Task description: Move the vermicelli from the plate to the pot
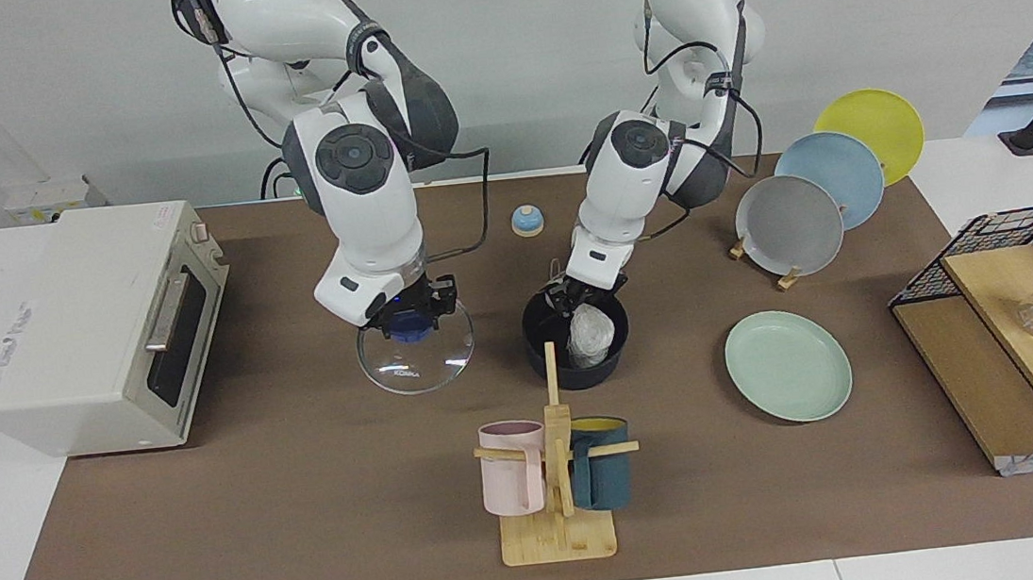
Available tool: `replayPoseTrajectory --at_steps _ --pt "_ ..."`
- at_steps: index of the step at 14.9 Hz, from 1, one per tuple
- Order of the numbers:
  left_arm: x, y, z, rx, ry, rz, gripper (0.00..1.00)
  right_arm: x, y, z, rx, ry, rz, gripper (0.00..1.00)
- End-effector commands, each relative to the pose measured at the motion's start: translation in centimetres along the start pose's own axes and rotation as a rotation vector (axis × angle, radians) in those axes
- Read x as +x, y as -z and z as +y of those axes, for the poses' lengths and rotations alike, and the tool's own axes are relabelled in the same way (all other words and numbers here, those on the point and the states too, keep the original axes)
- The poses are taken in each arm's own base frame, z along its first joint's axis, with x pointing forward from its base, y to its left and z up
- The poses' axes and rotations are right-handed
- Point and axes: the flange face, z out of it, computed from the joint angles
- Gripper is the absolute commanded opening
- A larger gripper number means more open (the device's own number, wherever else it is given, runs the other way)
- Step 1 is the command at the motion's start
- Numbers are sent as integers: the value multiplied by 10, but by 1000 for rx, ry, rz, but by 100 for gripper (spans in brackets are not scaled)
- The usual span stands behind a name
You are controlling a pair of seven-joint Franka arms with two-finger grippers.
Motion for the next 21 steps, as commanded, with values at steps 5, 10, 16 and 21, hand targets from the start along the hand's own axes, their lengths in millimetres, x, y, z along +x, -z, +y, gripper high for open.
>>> replayPoseTrajectory --at_steps 5,10,16,21 --pt "1 -33 2 -12 5 22 0 -5 13 -4 14 13 6 0" --pt "8 -36 -4 22 -43 54 0 -4 13 -4 14 14 6 0" --pt "43 61 -7 129 -62 -15 100 -5 13 -6 53 5 -8 0" --pt "37 156 -33 129 -60 -9 100 -6 22 -11 59 7 8 0"
